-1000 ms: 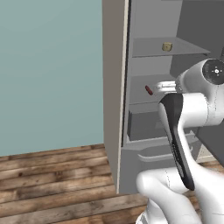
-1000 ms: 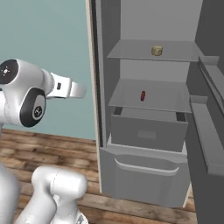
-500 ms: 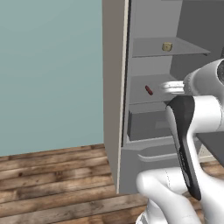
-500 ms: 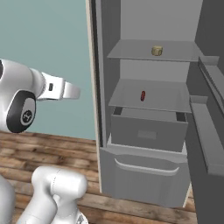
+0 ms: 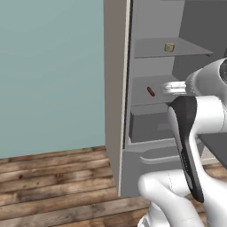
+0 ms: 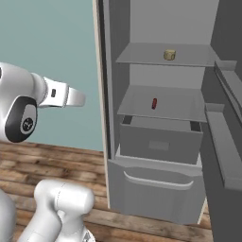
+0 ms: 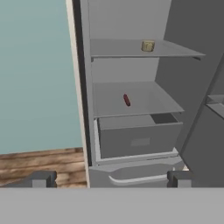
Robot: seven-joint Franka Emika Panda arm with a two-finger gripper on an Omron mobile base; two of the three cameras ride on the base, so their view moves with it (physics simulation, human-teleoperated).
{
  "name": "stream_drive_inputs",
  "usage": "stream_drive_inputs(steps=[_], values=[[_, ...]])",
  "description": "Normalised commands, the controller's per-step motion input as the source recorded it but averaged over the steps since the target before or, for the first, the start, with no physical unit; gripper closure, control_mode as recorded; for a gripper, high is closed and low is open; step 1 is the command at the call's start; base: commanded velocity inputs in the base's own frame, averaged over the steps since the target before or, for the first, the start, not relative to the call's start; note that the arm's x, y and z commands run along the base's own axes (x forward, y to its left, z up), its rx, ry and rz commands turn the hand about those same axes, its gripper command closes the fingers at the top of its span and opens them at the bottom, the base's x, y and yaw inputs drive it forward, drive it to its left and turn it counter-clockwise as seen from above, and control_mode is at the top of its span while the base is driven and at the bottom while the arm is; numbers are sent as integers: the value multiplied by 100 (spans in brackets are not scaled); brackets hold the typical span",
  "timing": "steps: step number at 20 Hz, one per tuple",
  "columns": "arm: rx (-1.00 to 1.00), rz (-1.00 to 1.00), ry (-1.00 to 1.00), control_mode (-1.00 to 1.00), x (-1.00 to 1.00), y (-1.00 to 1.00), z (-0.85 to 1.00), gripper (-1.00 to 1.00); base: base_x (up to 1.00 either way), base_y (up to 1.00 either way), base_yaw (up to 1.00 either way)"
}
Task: Retrieve the sausage and cheese from the fridge and place them on the cutting board on the counter.
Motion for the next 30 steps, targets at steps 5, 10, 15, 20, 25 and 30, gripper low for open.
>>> stream_drive_inputs(steps=[5, 10, 15, 20, 25, 30], values=[[0, 0, 0, 100, 0, 0, 0, -100, 2, -40, 0], [0, 0, 0, 100, 0, 0, 0, -100, 0, -53, 0], [0, 0, 0, 100, 0, 0, 0, -100, 2, -48, 0], [0, 0, 0, 100, 0, 0, 0, -100, 29, -21, 0], [0, 0, 0, 100, 0, 0, 0, -100, 73, -2, 0], [0, 0, 0, 100, 0, 0, 0, -100, 77, -37, 0]])
